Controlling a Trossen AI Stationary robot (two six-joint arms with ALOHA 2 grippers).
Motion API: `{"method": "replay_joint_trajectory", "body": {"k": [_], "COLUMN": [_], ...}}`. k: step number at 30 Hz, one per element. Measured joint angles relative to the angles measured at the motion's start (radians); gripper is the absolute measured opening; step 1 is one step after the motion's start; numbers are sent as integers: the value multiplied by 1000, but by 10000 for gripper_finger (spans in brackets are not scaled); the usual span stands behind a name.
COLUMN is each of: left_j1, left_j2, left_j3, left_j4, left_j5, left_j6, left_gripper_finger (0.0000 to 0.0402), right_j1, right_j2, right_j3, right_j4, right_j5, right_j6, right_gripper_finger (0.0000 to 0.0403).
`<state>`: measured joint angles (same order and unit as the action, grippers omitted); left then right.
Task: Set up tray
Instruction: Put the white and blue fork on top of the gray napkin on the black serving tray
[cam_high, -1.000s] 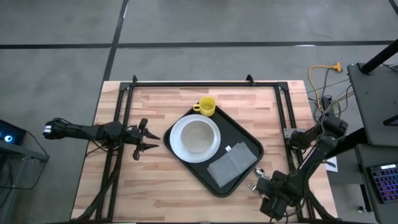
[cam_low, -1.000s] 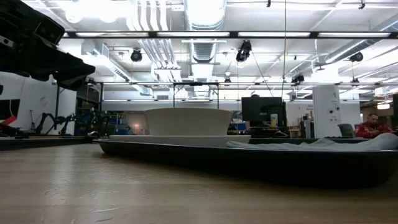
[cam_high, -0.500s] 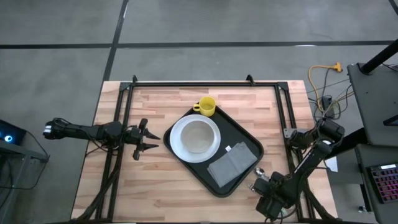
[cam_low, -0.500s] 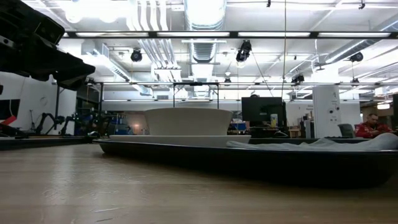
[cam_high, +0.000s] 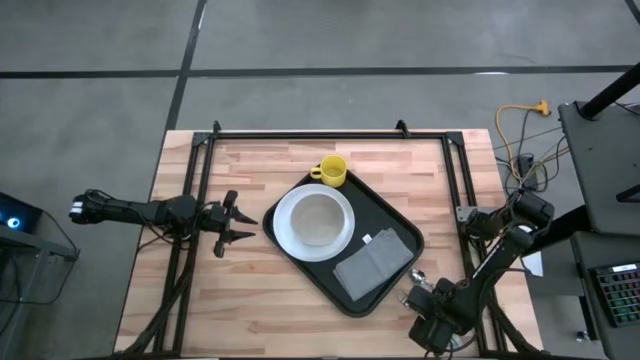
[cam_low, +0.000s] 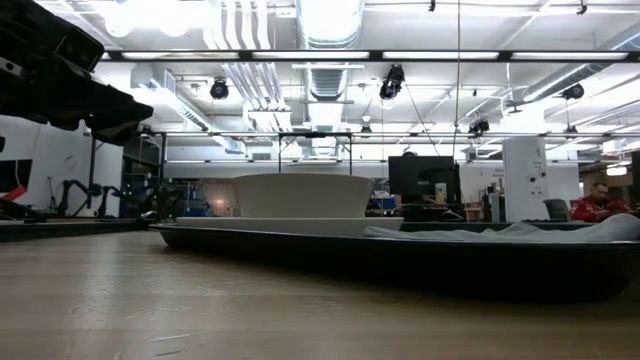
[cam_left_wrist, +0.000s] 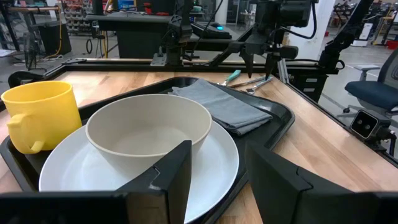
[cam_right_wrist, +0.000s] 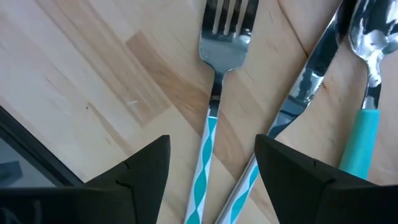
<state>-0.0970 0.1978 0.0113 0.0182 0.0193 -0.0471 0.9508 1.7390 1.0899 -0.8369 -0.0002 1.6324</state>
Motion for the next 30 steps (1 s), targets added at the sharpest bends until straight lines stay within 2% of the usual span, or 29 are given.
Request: {"method": "replay_joint_trajectory", "body": {"k": [11, 19, 30], "left_j1": [0, 0, 0], "left_j2": [0, 0, 0], "left_j3": [0, 0, 0], "left_j4": [0, 0, 0], "left_j5": [0, 0, 0], "left_j6": [0, 0, 0], "left_gripper_finger": [136, 136, 136], "right_j1": [0, -2, -1], "right_j2": [18, 119, 132], "right_j3": [-12, 17, 38], "right_j4": [6, 8, -26], "right_j5": [-4, -111, -107], "right_j6": [-10, -39, 0], "right_gripper_finger": [226, 226, 226]}}
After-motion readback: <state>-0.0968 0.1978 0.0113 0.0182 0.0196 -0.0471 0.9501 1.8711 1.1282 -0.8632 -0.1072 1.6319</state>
